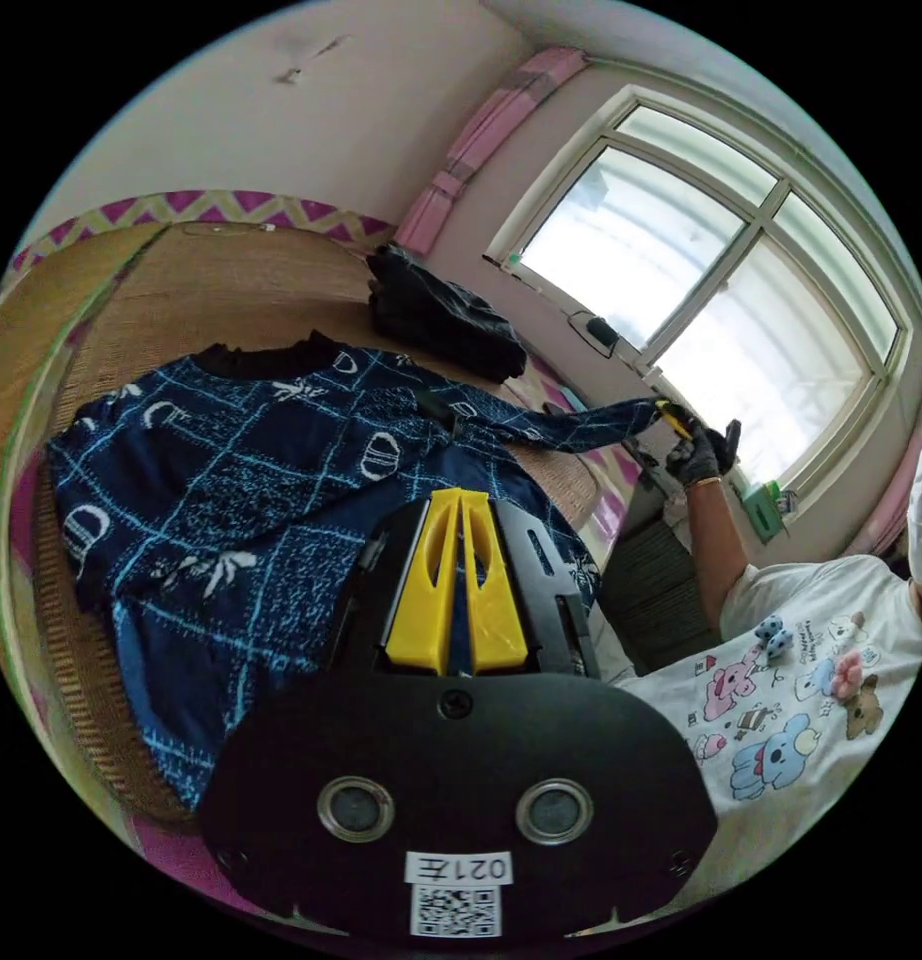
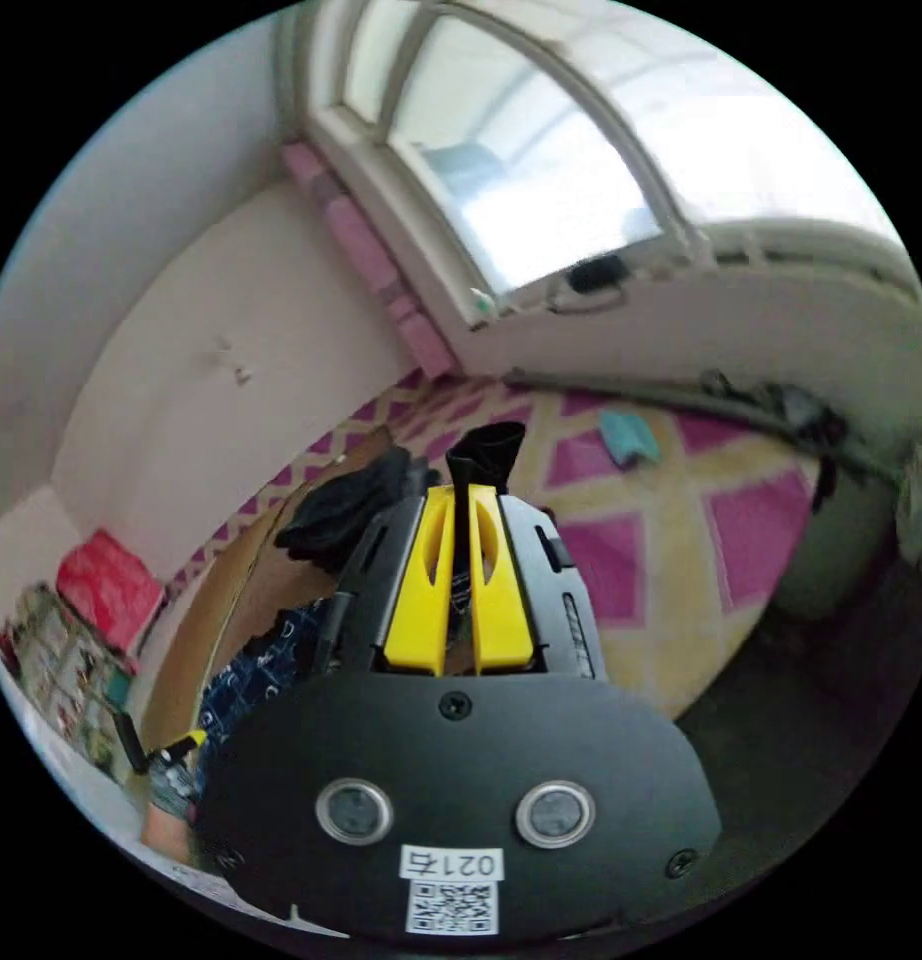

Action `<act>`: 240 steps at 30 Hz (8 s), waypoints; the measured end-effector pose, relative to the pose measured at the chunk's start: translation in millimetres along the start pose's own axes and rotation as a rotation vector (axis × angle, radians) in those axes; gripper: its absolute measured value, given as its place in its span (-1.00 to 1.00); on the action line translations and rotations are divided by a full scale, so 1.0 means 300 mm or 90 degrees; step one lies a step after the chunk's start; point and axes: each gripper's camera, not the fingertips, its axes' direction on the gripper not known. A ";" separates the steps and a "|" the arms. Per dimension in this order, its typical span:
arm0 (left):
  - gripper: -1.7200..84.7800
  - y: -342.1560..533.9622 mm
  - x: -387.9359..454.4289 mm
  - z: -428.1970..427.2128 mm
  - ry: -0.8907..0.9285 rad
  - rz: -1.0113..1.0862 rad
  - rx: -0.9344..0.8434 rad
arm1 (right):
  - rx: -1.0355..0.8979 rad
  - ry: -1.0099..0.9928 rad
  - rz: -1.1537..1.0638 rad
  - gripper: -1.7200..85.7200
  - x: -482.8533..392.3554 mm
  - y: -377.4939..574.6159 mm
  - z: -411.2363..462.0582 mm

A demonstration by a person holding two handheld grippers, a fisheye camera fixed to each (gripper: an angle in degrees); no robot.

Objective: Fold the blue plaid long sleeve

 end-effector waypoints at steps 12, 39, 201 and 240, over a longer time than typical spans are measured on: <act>-0.98 0.273 -0.148 -0.588 -0.040 -0.096 0.094 | -0.079 -0.174 -0.434 -0.95 -1.589 0.114 0.277; -0.98 0.443 -0.237 -1.209 -0.074 -0.199 0.133 | -0.455 -0.292 -0.648 -0.76 -2.485 1.103 0.954; -0.98 -0.111 -0.117 -1.597 0.046 0.025 0.036 | -0.556 -0.727 -0.256 -0.96 -0.345 0.538 0.656; -0.82 -1.187 -1.112 -0.748 -0.165 -0.165 -0.105 | -0.537 -0.327 -0.230 -0.74 -0.731 0.427 1.993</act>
